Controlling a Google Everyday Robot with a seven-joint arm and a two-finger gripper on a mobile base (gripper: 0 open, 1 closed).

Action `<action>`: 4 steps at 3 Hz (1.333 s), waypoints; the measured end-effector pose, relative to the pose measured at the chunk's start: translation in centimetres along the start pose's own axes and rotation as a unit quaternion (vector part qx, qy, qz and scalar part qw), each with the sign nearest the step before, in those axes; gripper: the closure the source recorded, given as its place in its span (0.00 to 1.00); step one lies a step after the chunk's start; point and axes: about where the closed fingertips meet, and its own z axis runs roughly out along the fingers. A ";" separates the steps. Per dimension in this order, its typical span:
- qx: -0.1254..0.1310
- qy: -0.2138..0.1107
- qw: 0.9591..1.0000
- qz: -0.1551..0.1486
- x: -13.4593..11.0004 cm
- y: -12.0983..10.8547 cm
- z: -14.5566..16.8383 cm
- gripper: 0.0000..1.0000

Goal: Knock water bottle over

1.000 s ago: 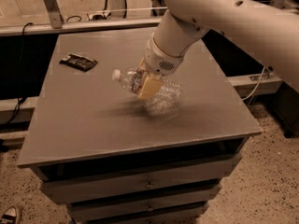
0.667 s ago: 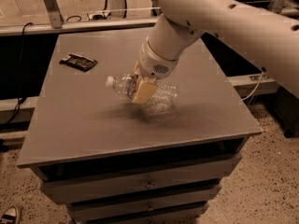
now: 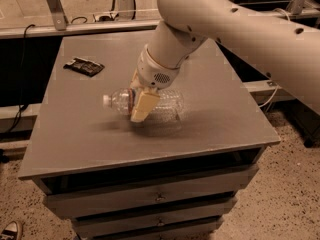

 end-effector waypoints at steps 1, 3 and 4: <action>-0.007 -0.012 1.000 -0.001 -0.6 0.2 0.1 0.00; -0.007 -0.031 0.999 0.006 -0.8 0.2 -0.6 0.00; -0.008 -0.036 0.999 0.014 -0.4 0.4 -0.8 0.00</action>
Offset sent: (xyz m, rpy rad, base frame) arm -0.0022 0.0033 0.0130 0.0720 0.0237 0.0019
